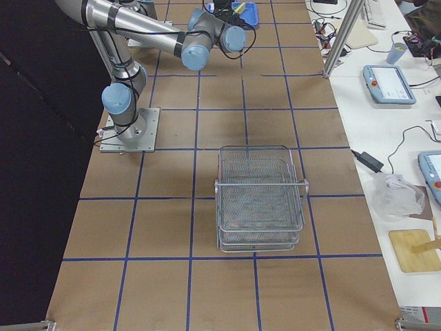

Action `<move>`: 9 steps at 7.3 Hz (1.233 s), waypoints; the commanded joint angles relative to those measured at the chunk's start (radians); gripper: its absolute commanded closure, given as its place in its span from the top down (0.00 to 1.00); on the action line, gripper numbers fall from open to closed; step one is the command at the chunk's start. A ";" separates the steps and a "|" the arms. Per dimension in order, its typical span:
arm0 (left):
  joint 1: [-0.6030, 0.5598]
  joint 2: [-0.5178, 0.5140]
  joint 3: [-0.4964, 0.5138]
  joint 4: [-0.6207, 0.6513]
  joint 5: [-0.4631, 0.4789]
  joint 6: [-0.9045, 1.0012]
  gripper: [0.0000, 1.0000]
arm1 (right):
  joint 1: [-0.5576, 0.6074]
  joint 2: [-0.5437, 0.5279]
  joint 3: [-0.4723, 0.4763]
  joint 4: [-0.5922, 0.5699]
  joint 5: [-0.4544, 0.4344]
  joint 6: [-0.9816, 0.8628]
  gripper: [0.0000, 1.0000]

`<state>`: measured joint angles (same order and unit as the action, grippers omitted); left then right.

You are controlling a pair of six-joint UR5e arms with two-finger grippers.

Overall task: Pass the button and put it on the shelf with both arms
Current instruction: 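Close the right gripper on the button's red cap beside the left gripper, then open the left gripper and withdraw it while the right gripper holds the button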

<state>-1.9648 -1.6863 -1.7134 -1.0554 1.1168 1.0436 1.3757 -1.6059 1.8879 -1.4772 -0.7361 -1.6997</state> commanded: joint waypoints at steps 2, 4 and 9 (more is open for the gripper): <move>0.000 0.002 0.000 0.000 0.000 -0.008 0.00 | -0.001 -0.006 -0.013 0.000 -0.005 0.000 0.31; 0.000 0.003 0.002 0.002 0.000 -0.031 0.00 | -0.001 -0.006 -0.016 -0.002 -0.006 -0.002 0.01; 0.001 0.008 0.040 -0.012 0.017 -0.143 1.00 | -0.010 -0.002 -0.023 -0.014 -0.089 0.005 0.00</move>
<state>-1.9658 -1.6886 -1.6774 -1.0594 1.1301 0.9028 1.3704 -1.6096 1.8697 -1.4824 -0.7886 -1.7003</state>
